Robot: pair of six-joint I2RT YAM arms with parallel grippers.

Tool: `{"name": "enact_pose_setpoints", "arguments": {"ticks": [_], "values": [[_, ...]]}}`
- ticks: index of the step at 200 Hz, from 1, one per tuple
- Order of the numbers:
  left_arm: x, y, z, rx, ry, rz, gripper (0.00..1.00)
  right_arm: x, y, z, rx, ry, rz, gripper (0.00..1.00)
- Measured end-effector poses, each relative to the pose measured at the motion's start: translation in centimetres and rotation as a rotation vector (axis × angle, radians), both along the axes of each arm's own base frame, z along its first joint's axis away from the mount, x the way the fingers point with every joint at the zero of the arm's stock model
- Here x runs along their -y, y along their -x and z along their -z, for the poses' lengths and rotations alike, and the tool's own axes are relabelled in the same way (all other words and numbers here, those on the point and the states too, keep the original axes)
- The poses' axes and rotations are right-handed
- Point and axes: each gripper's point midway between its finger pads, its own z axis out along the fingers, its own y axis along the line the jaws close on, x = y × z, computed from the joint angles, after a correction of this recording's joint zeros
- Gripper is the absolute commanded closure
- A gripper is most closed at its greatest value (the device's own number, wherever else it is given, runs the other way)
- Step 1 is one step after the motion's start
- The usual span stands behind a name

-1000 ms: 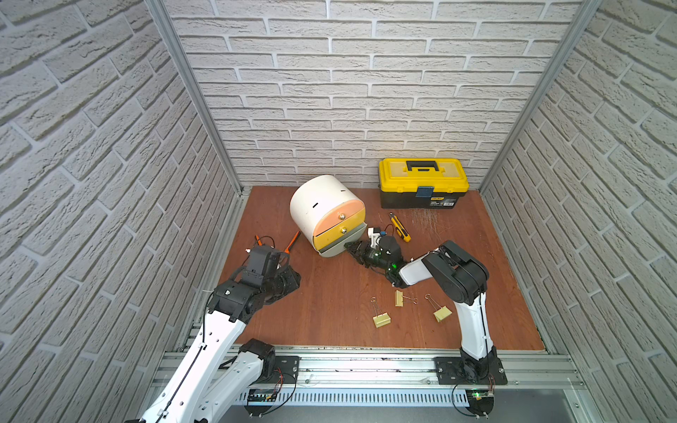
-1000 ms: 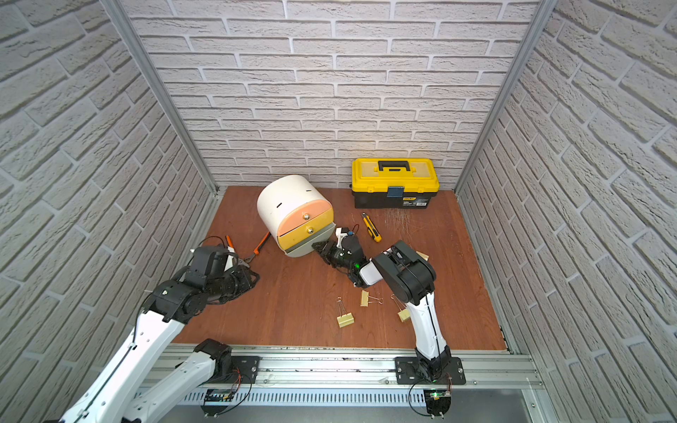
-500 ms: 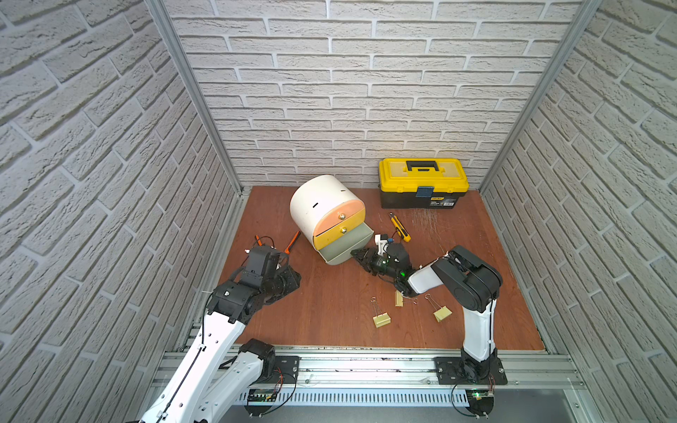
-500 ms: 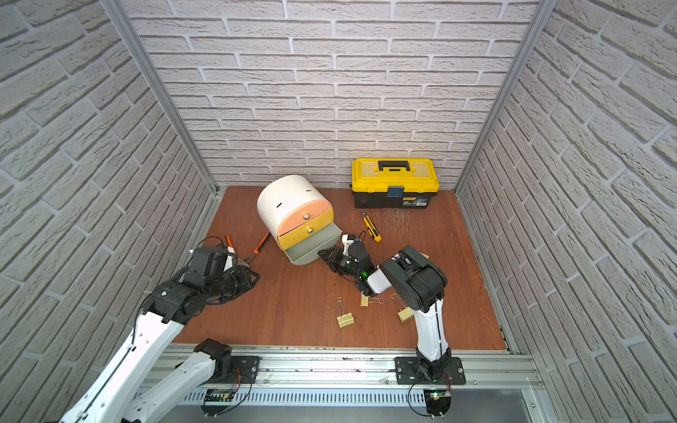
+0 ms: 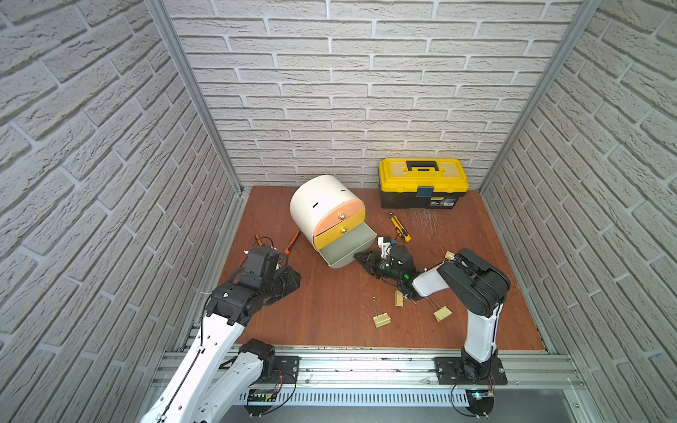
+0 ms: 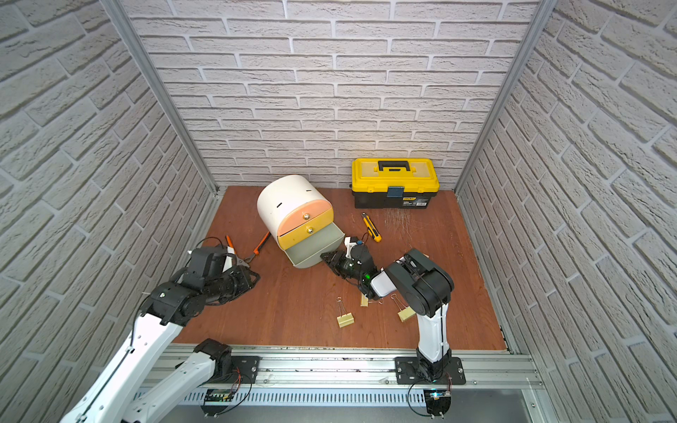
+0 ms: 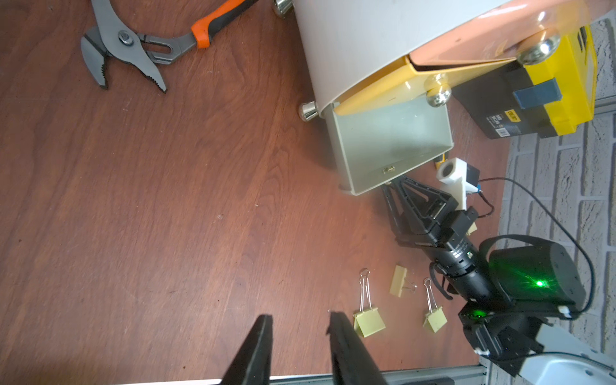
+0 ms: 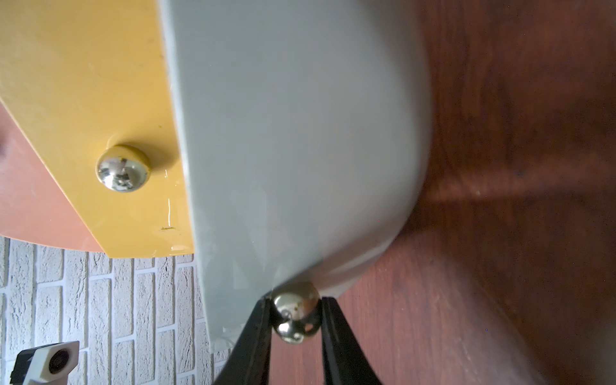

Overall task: Put the binder clips in the drawer according to color
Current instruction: Open the drawer in the storage box.

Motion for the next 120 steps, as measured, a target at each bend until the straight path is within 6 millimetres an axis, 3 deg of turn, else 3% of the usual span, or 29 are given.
{"name": "enact_pose_setpoints", "arguments": {"ticks": [26,57,120], "values": [[0.0,0.0,0.0,0.001,0.003,-0.002,0.66,0.2,0.3,0.6,-0.015,0.02,-0.002,0.54],[0.1,-0.2,-0.2,0.009,0.006,-0.002,0.66,0.6,0.9,0.7,-0.027,0.055,-0.009,0.47],[0.3,-0.6,-0.2,0.025,0.014,-0.004,0.65,1.8,3.0,-1.6,-0.003,0.146,-0.057,0.39]]}}
